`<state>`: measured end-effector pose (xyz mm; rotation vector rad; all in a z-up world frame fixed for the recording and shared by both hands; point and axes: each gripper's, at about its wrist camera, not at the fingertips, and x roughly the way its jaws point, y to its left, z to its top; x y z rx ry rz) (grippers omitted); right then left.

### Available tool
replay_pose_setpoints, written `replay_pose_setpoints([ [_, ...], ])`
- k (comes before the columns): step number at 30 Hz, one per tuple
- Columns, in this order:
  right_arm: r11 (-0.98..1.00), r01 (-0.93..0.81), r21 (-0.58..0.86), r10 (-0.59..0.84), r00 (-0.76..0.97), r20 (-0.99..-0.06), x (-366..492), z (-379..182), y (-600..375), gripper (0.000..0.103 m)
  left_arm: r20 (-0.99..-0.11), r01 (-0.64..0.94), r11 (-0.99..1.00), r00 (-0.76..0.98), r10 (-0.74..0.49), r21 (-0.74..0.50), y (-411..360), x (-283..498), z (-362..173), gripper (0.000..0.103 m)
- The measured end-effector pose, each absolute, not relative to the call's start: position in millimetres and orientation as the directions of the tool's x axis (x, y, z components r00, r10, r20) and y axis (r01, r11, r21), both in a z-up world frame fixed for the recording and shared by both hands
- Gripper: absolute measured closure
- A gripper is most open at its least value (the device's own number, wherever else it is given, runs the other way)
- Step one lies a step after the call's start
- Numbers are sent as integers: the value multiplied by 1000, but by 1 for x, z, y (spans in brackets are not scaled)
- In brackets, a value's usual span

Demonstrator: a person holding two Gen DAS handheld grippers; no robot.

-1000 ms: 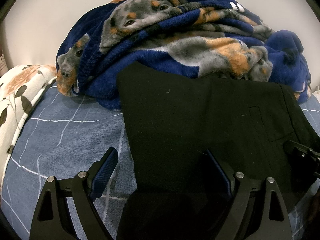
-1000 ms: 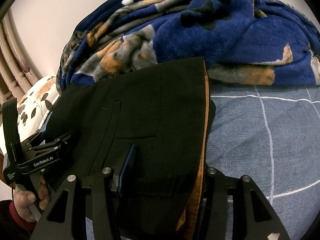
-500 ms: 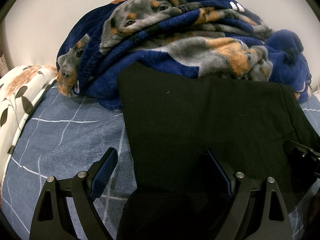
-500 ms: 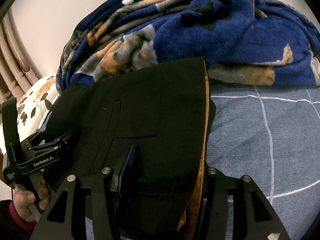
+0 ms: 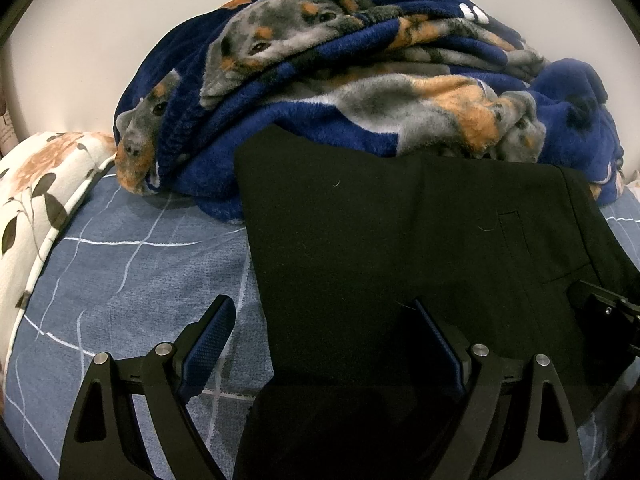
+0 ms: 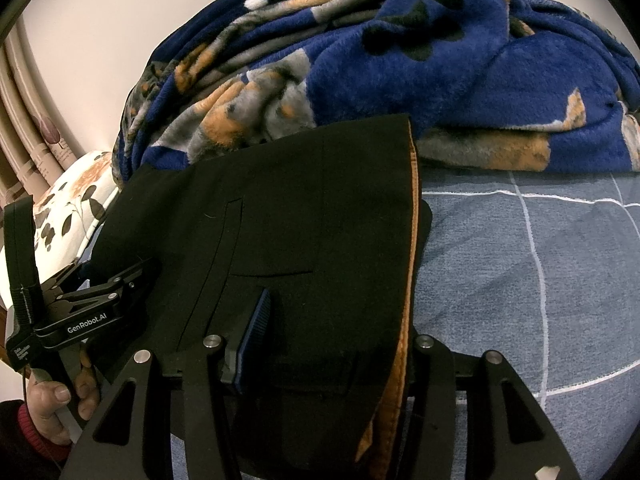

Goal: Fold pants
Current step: 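Hold the trousers flat on the sheet with both grippers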

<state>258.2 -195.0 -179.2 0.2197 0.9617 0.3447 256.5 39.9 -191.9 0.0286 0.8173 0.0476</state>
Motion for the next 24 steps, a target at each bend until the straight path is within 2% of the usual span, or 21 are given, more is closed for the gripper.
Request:
replay_pose_setpoints([
  [12,924,-190,332,381,523,-762,258,-179,-195,56,-726,-30,999,686,50,40,41,256,-190,15],
  [17,924,-190,332,381,523,-762,257,-180,-195,55,-730,-20,1000,683,14,1,47,258,-191,18],
  [24,924,-191,331,381,523,-762,257,-180,-195,55,-729,11,999,684,-32,-33,56,262,-192,30],
])
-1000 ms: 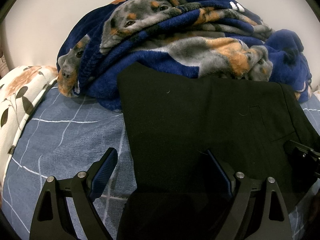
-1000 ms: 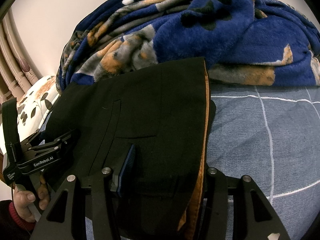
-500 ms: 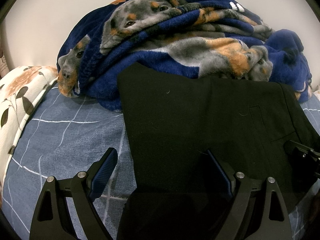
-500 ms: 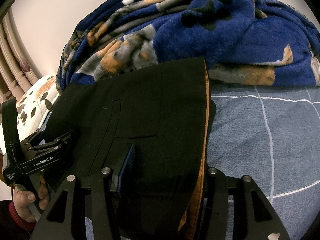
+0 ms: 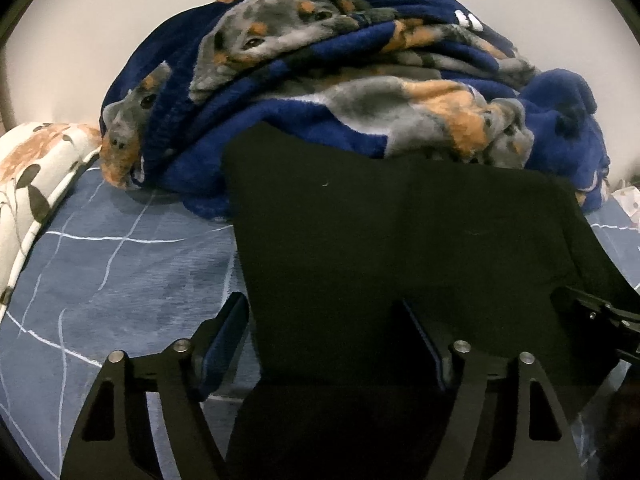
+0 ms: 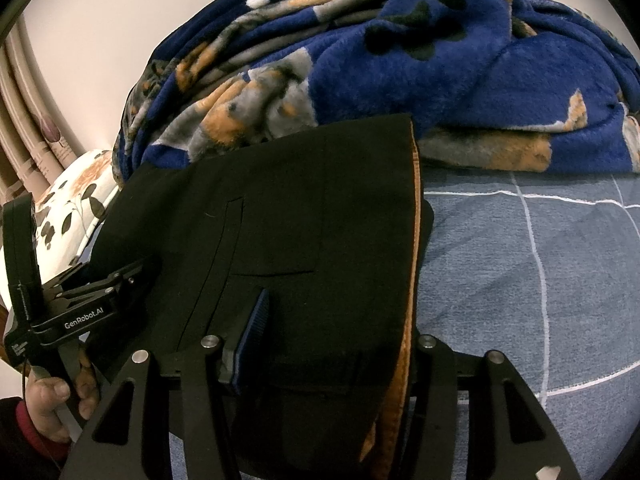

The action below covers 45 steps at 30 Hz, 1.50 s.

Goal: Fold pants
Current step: 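Hold the trousers flat on the sheet with both grippers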

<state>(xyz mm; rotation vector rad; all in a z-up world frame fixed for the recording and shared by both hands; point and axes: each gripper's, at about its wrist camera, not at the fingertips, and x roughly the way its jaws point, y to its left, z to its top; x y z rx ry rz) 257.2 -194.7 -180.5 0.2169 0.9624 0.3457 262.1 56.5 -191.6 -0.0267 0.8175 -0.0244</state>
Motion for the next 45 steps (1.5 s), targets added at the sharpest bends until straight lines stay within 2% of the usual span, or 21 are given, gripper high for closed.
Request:
replay_pose_setpoints([
  [8,924,-191,330,381,523,-763,257,-180,-194,54,-725,45,998,685,-64,-46,64,268,-193,43],
  [12,924,-191,330,380,523,-763,258,-180,-194,53,-717,67,997,693,-77,-42,65,268,-190,56],
  [16,925,-192,329,380,523,-763,258,-180,-193,52,-714,73,996,695,-83,-45,61,271,-192,62],
  [45,926,-200,321,378,520,-766,257,-181,-192,50,-711,70,997,699,-79,-42,52,266,-197,63],
])
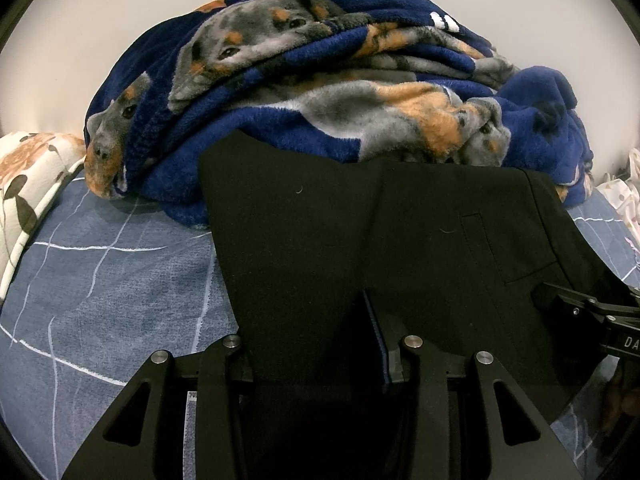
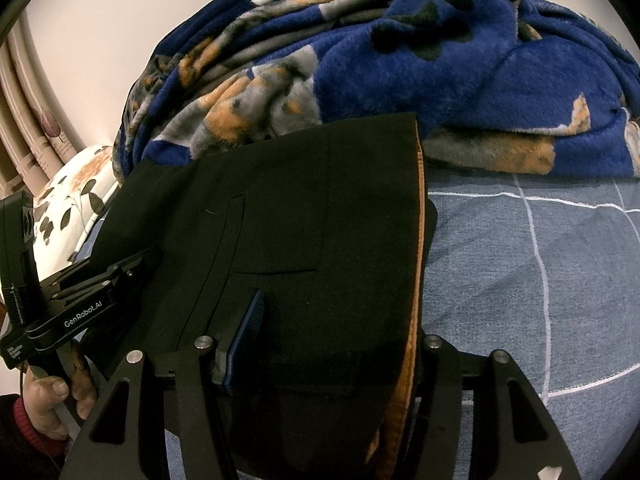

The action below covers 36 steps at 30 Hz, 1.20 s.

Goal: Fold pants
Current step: 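Hold the trousers flat on the sheet with both grippers, then open both grippers and release the folded trousers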

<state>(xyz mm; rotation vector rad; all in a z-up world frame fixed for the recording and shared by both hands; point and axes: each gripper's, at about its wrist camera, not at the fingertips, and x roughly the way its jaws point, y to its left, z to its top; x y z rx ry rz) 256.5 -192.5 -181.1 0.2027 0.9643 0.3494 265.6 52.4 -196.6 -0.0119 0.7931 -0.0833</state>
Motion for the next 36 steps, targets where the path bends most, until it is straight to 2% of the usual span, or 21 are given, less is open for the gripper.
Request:
replay_pose_setpoints([
  [20,929,-201,310,369,521,-770,255,-183,-197,48,-711,68,997,700,-72,-34,49,262,-194,61],
  [23,930,-202,306,366,520,-771,255,-184,-198,47,-711,64,998,701,-66,-29,46,259,-193,58],
  [24,930,-203,306,367,520,-771,256,-184,-197,47,-711,58,998,701,-56,-21,45,259,-193,54],
  [27,933,-213,292,361,518,-776,255,-184,-197,36,-711,6,999,703,22,36,44,258,-192,27],
  [28,936,-220,275,351,516,-782,254,-184,-196,24,-713,-2,999,700,39,52,44,258,-192,21],
  [29,940,-222,261,340,514,-787,254,-183,-192,11,-715,0,998,698,42,59,44,258,-192,21],
  [30,946,-222,235,319,513,-797,254,-183,-193,7,-714,9,998,699,38,63,44,257,-191,21],
  [36,955,-154,254,295,602,-742,227,-159,-218,6,-705,14,990,703,92,143,44,241,-182,20],
])
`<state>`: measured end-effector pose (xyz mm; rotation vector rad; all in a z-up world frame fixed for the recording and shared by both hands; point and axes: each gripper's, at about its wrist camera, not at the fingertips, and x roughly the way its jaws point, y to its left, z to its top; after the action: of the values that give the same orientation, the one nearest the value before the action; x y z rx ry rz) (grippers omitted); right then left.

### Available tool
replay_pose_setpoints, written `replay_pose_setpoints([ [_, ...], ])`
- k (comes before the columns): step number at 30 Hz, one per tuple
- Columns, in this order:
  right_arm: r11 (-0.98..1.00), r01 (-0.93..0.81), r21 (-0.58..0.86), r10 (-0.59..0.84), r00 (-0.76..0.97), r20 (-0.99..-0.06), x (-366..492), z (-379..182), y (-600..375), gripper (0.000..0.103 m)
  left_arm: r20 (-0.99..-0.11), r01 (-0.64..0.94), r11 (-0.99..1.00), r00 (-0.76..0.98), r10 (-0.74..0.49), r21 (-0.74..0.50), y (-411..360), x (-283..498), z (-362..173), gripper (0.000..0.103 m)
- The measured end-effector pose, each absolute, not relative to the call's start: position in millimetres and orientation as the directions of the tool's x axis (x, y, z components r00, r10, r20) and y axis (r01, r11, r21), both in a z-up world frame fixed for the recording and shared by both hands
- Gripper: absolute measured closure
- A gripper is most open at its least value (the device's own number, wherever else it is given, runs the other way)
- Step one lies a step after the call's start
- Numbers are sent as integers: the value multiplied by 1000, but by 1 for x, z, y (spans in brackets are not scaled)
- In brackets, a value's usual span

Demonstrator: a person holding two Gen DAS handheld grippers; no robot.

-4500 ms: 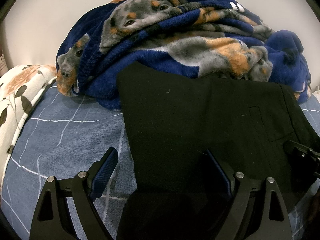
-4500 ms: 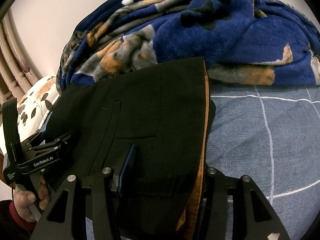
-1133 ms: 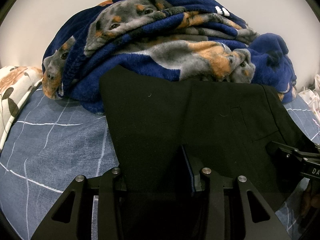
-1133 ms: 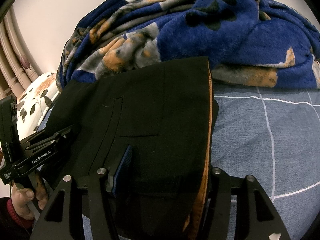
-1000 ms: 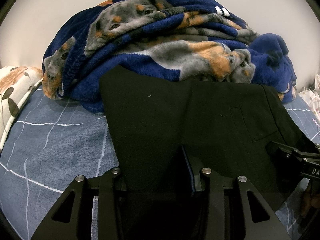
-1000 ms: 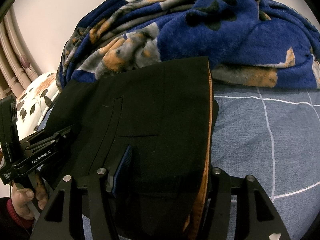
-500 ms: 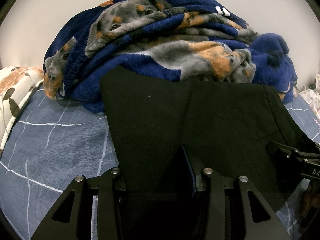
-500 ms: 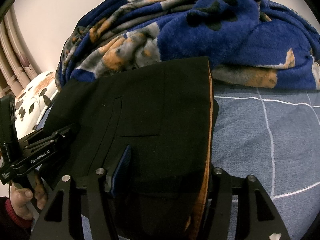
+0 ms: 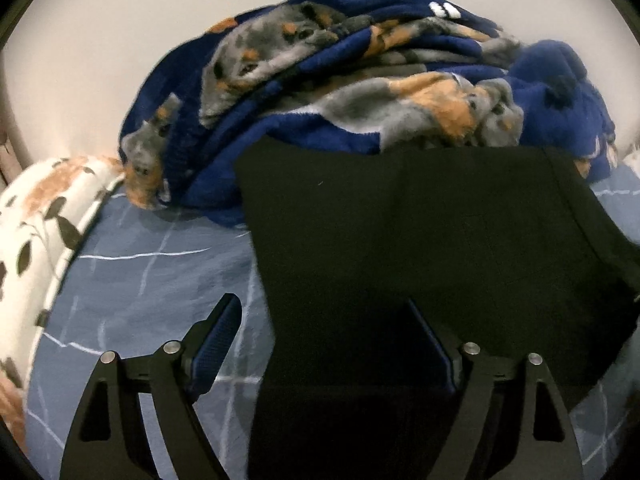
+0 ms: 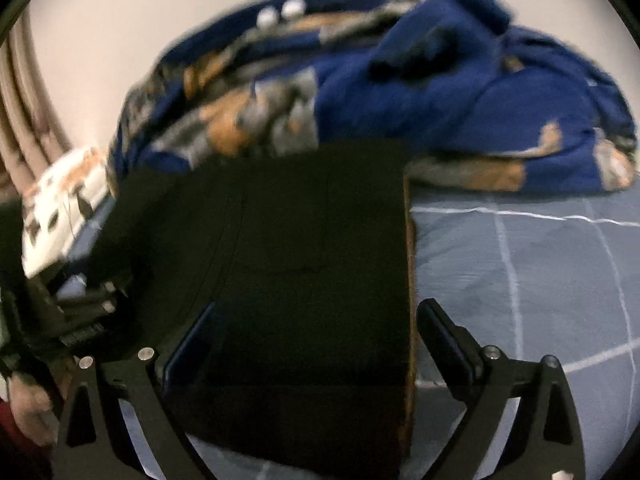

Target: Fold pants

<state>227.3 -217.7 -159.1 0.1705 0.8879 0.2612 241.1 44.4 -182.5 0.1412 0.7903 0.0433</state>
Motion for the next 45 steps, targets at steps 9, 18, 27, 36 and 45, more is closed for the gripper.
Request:
replay_pose_setpoints([
  [9,959,-198,203,283,710,-645,139,-95,-205,5,-679,-10,995,730,74,98,48,187,-139,10],
  [18,951,-231,205,308,730,-610,94,-55,-156,5,-486,-15,995,872,62,100,31,92,-52,0],
  [27,956,-217,198,292,779,-555,58,-2,-167,5,-264,-39,999,964,29,-32,30,5,32,0],
  [36,958,-210,192,281,808,-517,31,26,-175,4,-299,-12,997,954,-11,-76,31,-14,46,0],
  [45,960,-219,175,279,804,-526,20,28,-169,4,-362,11,998,932,-30,-54,26,-16,30,0],
])
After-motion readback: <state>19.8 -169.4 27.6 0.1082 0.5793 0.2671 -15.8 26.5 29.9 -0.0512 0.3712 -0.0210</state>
